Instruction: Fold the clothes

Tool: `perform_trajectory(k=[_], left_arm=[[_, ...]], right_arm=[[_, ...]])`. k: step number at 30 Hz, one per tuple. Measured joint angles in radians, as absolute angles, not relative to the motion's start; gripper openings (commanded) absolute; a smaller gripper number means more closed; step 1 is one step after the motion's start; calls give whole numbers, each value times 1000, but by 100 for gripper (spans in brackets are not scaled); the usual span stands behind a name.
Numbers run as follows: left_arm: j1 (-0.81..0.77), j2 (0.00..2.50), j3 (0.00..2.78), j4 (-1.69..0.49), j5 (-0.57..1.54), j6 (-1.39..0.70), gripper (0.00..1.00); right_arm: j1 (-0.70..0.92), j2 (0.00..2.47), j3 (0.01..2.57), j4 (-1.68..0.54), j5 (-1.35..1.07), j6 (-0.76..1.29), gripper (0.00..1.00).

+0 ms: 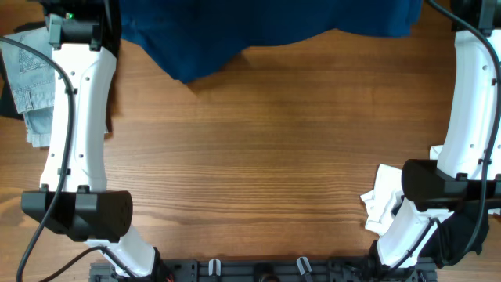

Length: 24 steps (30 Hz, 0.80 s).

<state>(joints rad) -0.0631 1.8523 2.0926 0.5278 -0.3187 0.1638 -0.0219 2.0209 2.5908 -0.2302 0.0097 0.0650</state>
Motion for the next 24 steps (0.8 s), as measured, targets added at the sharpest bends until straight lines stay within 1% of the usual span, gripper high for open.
perform_trajectory(k=[7,11,14,18,20,21,22,24], left_arm=[[-63,1853,2141,474,-288,164,4],[-62,1854,2145,291,-285,137,4],[-62,1855,2148,117,-285,44,4],[-62,1856,2148,3,-285,-51,4],[-62,1857,2148,12,-275,-73,4],[-62,1858,2148,28,-270,-79,4],[-62,1860,2148,89,-259,-89,4],[-62,1871,2143,297,-239,-84,4]], right_arm=[[-22,2021,2591,-239,7,65,4],[-22,2021,2591,-341,-26,88,4],[-22,2022,2591,-439,-90,174,4],[-22,2024,2591,-516,-141,276,4],[-22,2027,2591,-506,-164,308,4],[-22,2027,2591,-463,-178,317,4],[-22,2027,2591,-444,-184,317,4],[-22,2027,2591,-350,-192,300,4]])
